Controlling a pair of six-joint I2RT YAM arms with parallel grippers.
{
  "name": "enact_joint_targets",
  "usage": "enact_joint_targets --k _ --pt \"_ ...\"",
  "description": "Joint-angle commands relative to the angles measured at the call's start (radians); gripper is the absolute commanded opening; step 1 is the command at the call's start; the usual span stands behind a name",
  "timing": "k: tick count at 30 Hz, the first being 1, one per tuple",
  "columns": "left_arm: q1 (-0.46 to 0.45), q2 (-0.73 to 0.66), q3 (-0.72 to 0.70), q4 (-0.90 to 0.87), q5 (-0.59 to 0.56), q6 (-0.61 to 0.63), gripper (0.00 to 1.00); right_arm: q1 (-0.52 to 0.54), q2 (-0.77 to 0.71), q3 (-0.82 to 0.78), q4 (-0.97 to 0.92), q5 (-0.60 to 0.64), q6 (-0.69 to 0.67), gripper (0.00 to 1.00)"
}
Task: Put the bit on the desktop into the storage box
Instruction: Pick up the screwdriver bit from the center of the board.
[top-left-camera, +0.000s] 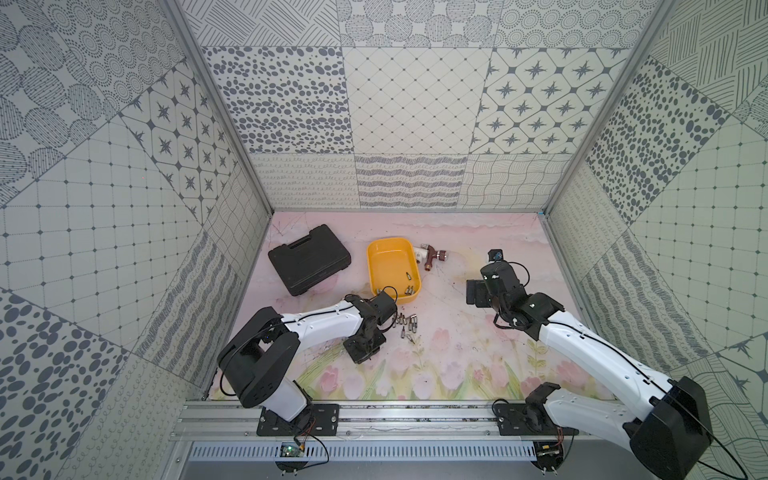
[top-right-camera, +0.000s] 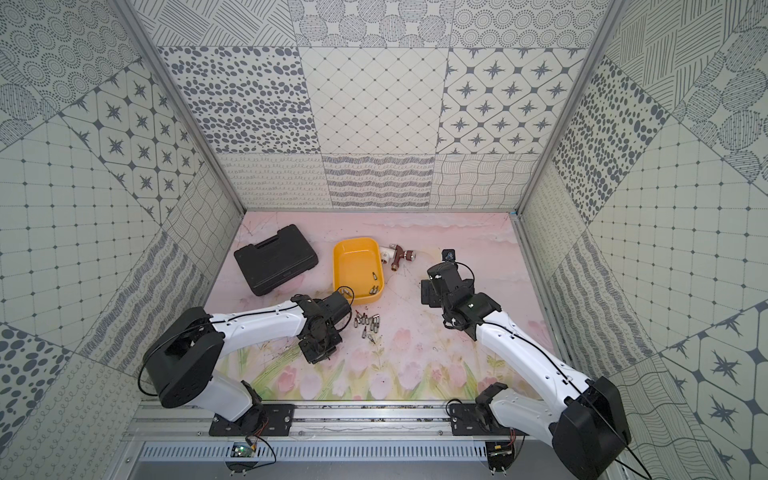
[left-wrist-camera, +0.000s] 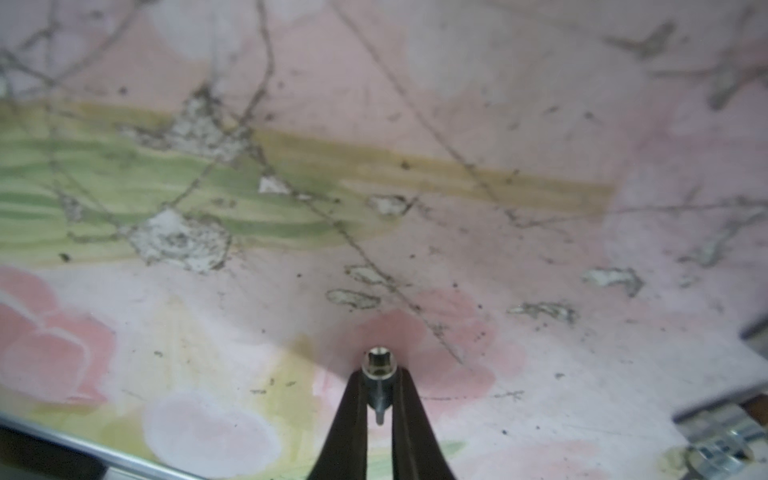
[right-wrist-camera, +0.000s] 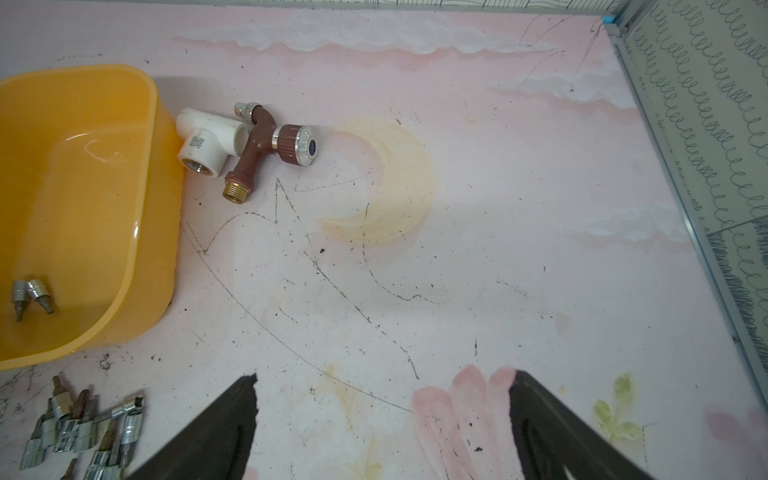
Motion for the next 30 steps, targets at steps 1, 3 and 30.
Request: enact_joint_targets --k 1,3,30 --pt "-0.004 -0.032 0.031 0.106 -0.058 0.245 0.00 -0.006 -0.026 -0.013 0.031 0.004 0.012 0.97" --pt "-0.005 -0.058 0.037 0.121 -0.054 0.296 0.00 -0.007 -0.028 -0.014 0.033 0.003 0.012 0.97" --pt "0.171 0.112 0.577 0.020 -0.069 0.951 0.00 -0.012 -0.118 -0.048 0.030 -0.045 0.034 0.97"
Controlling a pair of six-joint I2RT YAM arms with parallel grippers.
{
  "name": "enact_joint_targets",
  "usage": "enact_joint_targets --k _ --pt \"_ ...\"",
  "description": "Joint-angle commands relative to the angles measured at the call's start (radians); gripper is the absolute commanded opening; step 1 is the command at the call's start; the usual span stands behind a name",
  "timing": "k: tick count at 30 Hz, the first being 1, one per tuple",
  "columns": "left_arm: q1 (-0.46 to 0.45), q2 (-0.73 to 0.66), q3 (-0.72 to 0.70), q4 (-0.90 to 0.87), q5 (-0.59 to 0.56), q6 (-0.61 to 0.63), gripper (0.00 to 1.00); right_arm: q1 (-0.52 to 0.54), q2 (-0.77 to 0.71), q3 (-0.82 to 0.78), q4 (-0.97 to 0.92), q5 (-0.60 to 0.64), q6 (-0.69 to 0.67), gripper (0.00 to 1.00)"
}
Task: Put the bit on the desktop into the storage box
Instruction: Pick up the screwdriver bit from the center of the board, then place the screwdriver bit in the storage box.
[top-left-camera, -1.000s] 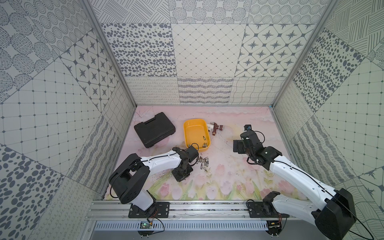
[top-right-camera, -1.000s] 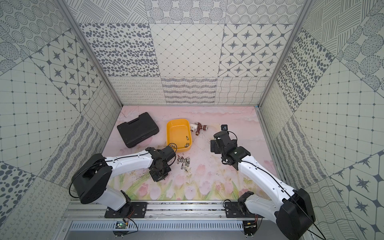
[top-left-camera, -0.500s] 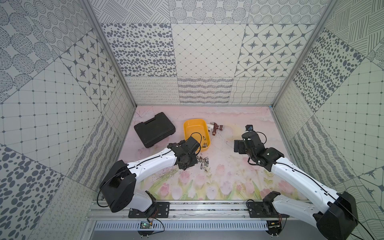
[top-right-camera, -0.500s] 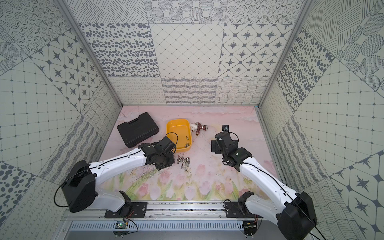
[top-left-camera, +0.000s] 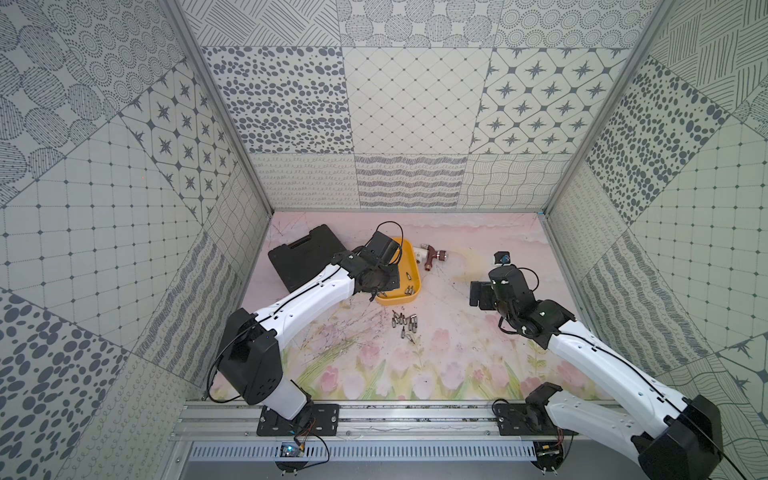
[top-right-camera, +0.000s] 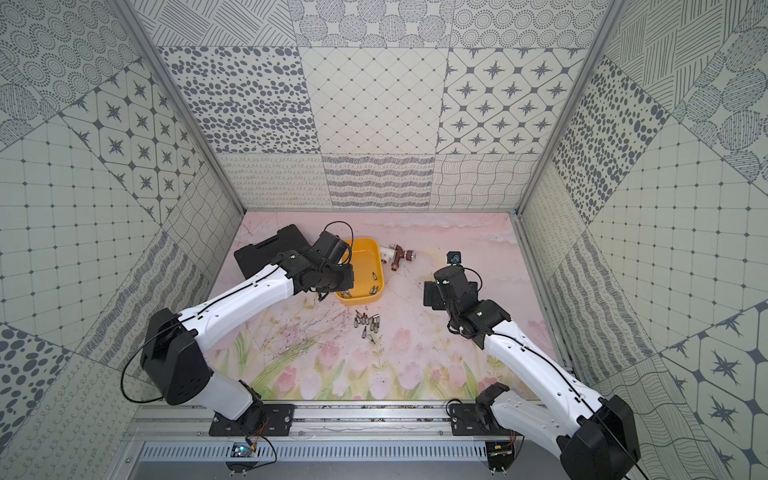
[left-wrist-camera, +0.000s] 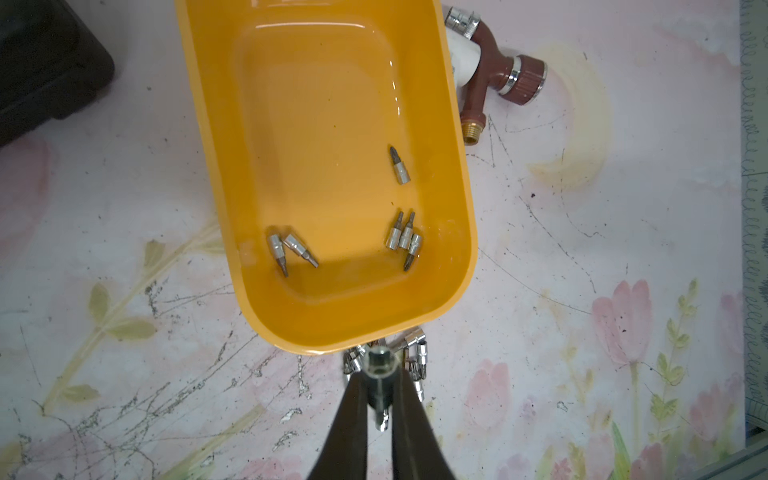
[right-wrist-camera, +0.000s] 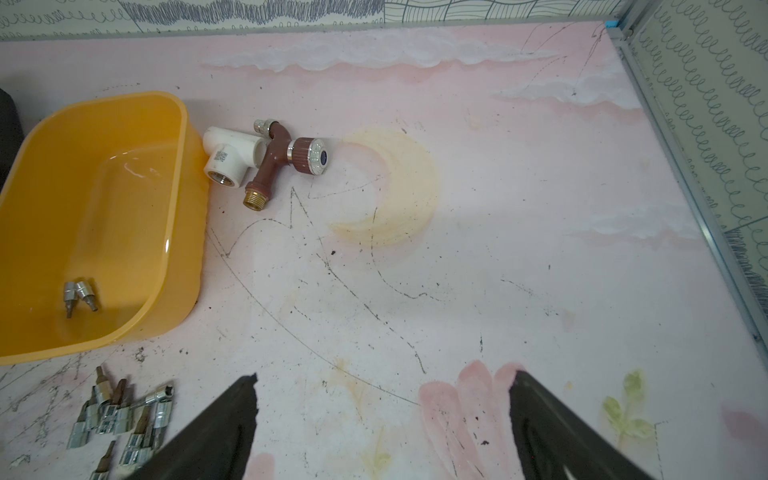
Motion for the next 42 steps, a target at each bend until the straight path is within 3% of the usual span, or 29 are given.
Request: enact_joint_targets --k 1,9,18,27,40,42 --pt "0.044 0.107 0.103 -0.059 0.013 0.210 0.00 -0.007 -0.024 -0.012 0.028 -0.014 0.020 0.97" --pt "0.071 0.334 0.274 -0.157 0.005 0.302 0.00 -0.006 -0.057 -0.015 -0.008 -0.017 0.022 0.97" --pt "0.075 0.501 0.402 -0.249 0.038 0.337 0.00 -0.008 -0.084 -0.037 -0.012 -0.011 0.038 0.97" --pt "0.086 0.570 0.433 -0.267 0.065 0.325 0.00 -0.008 -0.084 -0.044 -0.012 -0.013 0.035 0.97" --pt "0.087 0.565 0.431 -0.272 0.065 0.322 0.00 -0.010 -0.084 -0.047 -0.012 -0.016 0.037 0.97" --pt "0.086 0.560 0.430 -0.270 0.066 0.321 0.05 -0.010 -0.084 -0.048 -0.012 -0.019 0.037 0.97"
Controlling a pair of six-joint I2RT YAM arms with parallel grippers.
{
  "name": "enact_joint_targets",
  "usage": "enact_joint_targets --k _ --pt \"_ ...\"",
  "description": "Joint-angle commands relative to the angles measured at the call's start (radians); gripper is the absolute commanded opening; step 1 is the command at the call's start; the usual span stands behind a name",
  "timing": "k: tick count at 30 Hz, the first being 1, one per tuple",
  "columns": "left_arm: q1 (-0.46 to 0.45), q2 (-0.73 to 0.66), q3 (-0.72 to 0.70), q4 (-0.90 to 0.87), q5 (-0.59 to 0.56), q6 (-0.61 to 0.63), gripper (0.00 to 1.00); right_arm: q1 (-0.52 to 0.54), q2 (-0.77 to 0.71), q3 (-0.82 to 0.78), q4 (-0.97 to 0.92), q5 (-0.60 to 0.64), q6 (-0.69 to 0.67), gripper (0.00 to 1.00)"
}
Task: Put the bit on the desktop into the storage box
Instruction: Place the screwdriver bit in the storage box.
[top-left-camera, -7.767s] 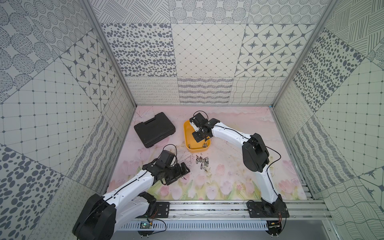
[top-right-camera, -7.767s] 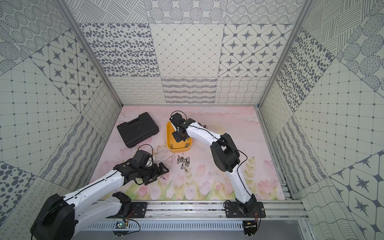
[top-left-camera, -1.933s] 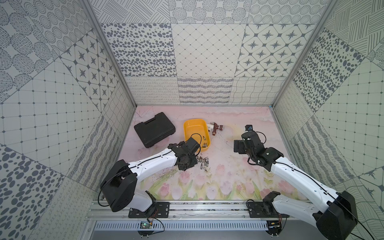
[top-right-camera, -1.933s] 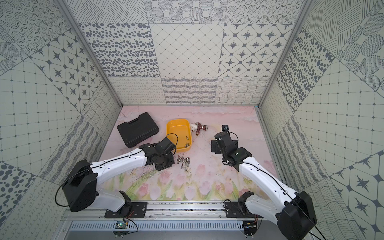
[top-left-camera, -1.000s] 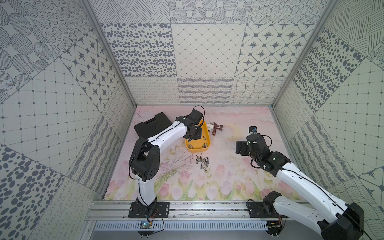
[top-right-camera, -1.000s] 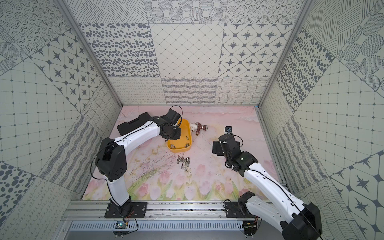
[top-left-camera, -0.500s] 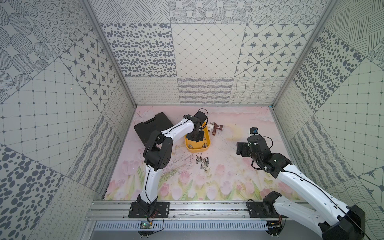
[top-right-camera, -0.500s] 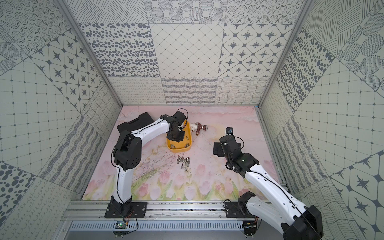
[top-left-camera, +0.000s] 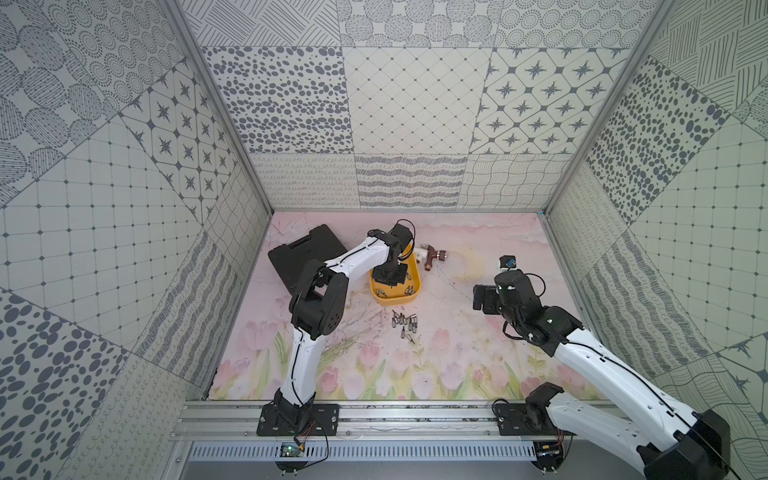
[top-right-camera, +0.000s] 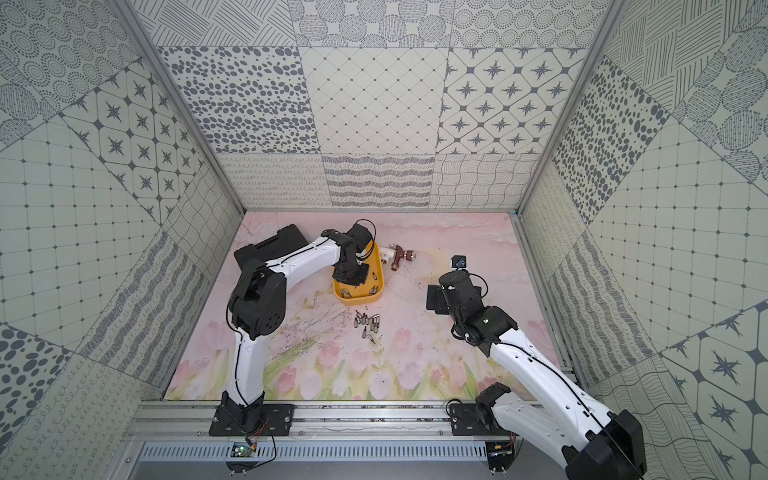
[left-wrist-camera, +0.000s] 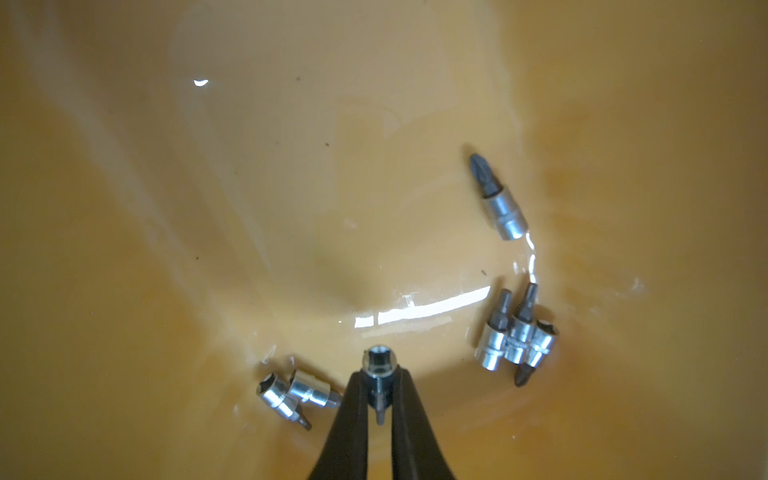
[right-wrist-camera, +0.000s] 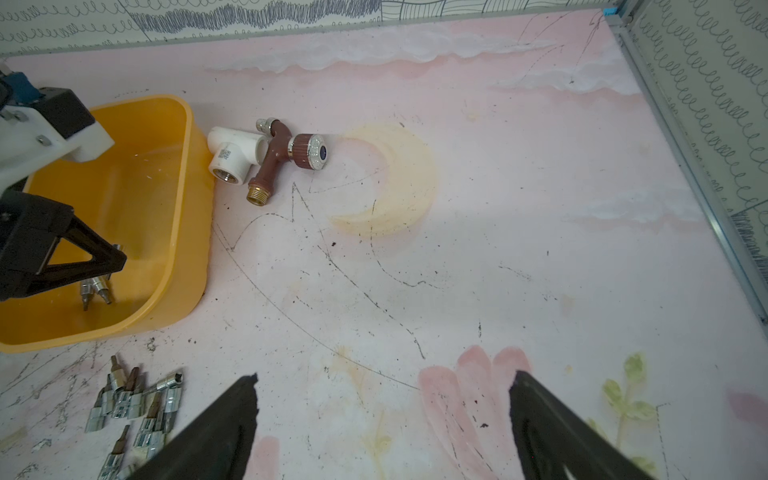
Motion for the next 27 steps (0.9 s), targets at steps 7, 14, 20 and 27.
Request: enact_joint_targets --k 7,14,20,27 --pt "0.014 -0.044 0.004 -0.038 0.013 0.023 0.40 -0.005 -0.015 -0.012 0.013 -0.002 0.015 0.97" --pt "0.012 -0.129 -0.037 -0.028 0.054 0.045 0.76 -0.006 -0.018 -0.014 0.013 -0.002 0.018 0.97" --pt "0.004 -0.280 -0.149 0.003 0.093 0.064 0.84 -0.006 -0.023 -0.018 0.013 -0.004 0.018 0.97" --pt "-0.065 -0.465 -0.275 -0.026 0.029 0.072 0.83 -0.005 -0.017 -0.016 0.012 -0.005 0.019 0.97"
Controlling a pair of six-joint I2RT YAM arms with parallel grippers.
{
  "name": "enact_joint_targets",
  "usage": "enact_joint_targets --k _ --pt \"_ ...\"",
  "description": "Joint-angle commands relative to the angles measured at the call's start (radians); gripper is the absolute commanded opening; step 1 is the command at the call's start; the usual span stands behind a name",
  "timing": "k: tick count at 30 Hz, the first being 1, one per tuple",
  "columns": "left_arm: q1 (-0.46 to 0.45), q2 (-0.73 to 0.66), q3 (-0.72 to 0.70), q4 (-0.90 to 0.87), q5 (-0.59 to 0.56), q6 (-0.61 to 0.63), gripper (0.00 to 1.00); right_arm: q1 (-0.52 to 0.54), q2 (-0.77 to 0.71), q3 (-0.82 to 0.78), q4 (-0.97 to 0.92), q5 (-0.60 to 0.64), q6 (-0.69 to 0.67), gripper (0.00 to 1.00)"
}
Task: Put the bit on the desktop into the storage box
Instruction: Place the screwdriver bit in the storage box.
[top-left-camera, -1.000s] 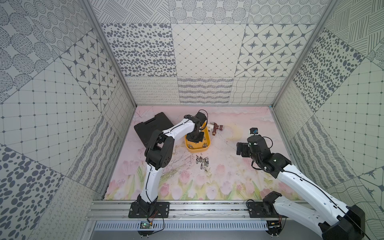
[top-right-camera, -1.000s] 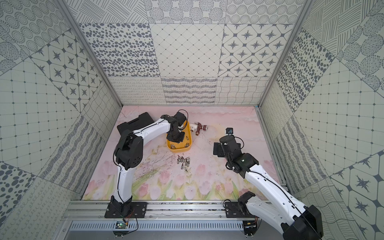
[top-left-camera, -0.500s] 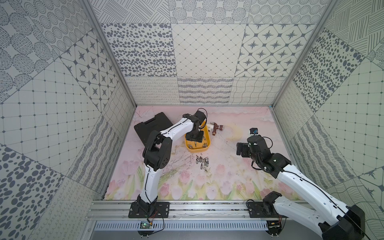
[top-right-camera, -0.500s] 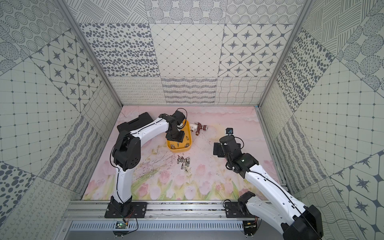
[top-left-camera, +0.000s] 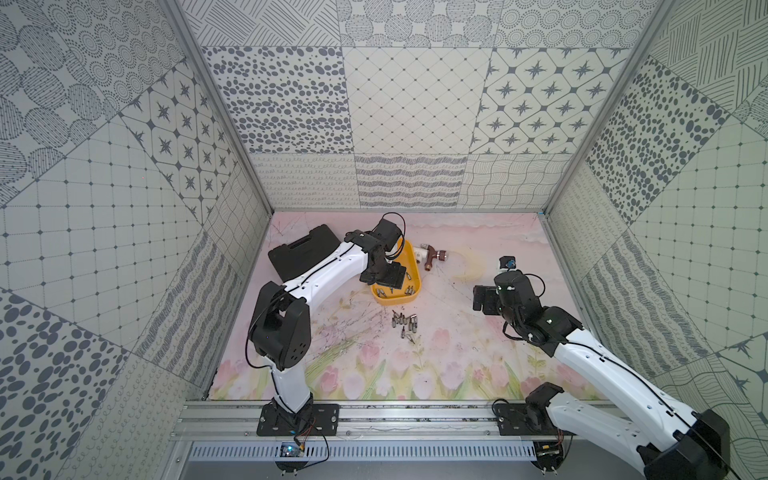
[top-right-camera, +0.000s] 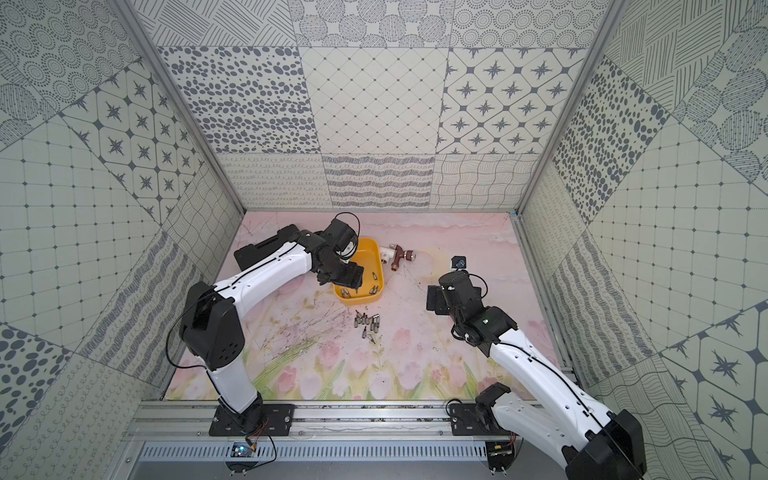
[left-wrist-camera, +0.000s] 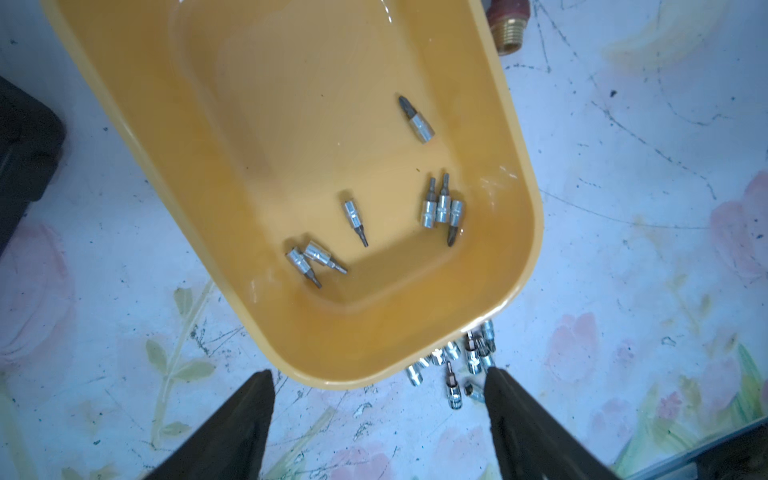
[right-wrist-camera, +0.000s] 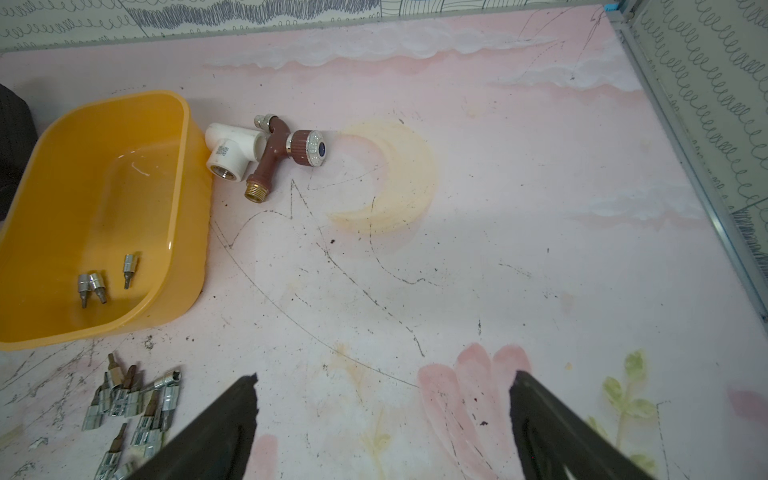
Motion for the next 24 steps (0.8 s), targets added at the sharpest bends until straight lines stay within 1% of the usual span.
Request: enact_joint_targets --k 1,5,8,11,16,19,22,24 --pt "-0.060 -0.107 -0.068 -0.037 -0.037 0.034 0.83 -0.006 -0.016 -0.010 0.013 -0.004 0.018 0.97" --pt "-0.130 -0.162 -0.117 -0.077 -0.104 0.041 0.81 -0.005 -0.012 -0.009 0.013 -0.003 0.016 0.97" --pt "-0.163 -0.200 -0.158 -0.090 -0.116 0.029 0.80 -0.006 -0.009 -0.005 0.013 -0.001 0.013 0.97" --pt "-0.191 -0.242 -0.210 -0.074 -0.100 0.003 0.79 -0.006 -0.001 -0.003 0.014 -0.004 0.014 0.97" --pt "-0.241 -0.281 -0.316 0.022 -0.025 -0.058 0.73 -0.006 0.008 -0.001 0.015 -0.013 0.020 0.97" --pt "-0.256 -0.270 -0.354 0.048 -0.015 -0.084 0.68 -0.005 0.006 0.000 0.015 -0.014 0.022 0.97" --pt "-0.260 -0.239 -0.379 0.074 -0.007 -0.112 0.59 -0.005 0.007 0.000 0.015 -0.015 0.023 0.97" --pt "-0.265 -0.213 -0.388 0.098 0.002 -0.131 0.56 -0.005 0.007 -0.001 0.014 -0.015 0.025 0.97"
